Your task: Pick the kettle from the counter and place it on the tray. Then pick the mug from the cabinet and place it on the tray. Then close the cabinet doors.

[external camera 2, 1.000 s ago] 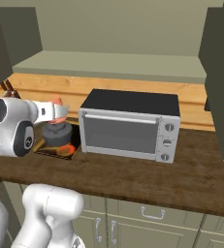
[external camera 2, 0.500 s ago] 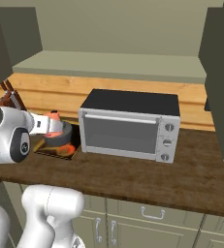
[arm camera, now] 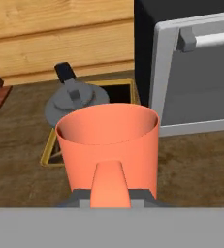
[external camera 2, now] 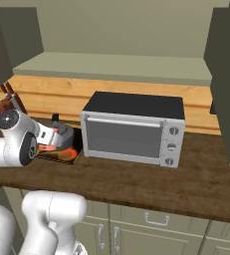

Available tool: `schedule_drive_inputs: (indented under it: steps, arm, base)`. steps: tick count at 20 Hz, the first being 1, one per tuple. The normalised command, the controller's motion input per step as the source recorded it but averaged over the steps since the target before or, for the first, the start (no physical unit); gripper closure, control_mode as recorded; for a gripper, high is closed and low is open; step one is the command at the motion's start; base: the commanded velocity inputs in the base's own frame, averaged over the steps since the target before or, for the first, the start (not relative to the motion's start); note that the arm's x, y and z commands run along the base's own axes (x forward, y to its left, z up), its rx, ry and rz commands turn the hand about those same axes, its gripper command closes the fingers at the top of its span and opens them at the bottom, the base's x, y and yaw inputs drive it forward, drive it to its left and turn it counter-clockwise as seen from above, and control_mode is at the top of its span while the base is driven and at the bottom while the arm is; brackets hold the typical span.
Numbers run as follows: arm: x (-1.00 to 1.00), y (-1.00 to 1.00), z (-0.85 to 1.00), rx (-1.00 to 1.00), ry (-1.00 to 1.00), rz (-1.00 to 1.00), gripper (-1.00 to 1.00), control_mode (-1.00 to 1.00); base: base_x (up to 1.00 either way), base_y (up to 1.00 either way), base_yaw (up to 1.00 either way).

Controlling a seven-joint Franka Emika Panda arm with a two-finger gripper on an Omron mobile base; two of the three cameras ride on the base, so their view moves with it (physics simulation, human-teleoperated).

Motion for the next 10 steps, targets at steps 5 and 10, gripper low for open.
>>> schedule_drive_inputs:
  steps: [5,10]
  arm:
    - [0.06,0.05,-0.62,0.0,0.0,-0.07,1.0,-1.0]
    - [0.37,0.03,-0.35,0.04,0.02,-0.12,1.0,-1.0]
  base:
    - [0.0,0.0,0.0]
    - [0.0,0.0,0.0]
